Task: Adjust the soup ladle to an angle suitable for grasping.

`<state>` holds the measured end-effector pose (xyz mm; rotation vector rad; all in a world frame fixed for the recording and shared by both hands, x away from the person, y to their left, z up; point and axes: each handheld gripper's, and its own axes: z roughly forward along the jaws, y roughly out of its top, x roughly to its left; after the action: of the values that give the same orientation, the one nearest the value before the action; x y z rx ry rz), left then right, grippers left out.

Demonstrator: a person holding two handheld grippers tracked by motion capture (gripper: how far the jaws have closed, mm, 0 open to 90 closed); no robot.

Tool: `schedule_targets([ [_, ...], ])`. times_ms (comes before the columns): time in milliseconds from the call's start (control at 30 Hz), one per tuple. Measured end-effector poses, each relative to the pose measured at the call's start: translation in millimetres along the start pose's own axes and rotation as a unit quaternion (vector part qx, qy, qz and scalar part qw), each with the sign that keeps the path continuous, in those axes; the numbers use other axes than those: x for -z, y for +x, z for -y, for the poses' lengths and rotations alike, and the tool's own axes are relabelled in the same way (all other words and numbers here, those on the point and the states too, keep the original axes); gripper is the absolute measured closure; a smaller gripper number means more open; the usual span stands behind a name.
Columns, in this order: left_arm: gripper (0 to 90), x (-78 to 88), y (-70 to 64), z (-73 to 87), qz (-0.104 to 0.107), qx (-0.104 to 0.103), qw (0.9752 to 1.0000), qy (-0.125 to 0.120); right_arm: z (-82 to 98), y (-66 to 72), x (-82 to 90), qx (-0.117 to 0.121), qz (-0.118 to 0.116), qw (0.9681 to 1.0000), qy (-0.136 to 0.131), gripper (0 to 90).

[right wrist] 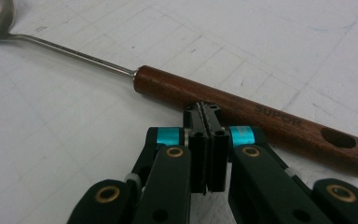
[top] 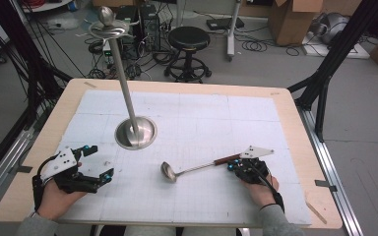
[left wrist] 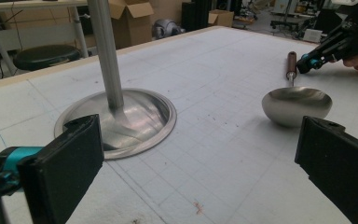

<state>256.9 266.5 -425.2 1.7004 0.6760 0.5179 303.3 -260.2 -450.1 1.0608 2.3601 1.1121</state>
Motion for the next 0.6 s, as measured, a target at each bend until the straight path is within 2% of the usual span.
schedule_targets([
  [600, 1.7, 0.1, 0.0, 0.2, -0.001, -0.003, 1.0000, 0.003, -16.2, -7.3, -19.1, -0.006, 0.007, 1.0000, 0.000, 90.0],
])
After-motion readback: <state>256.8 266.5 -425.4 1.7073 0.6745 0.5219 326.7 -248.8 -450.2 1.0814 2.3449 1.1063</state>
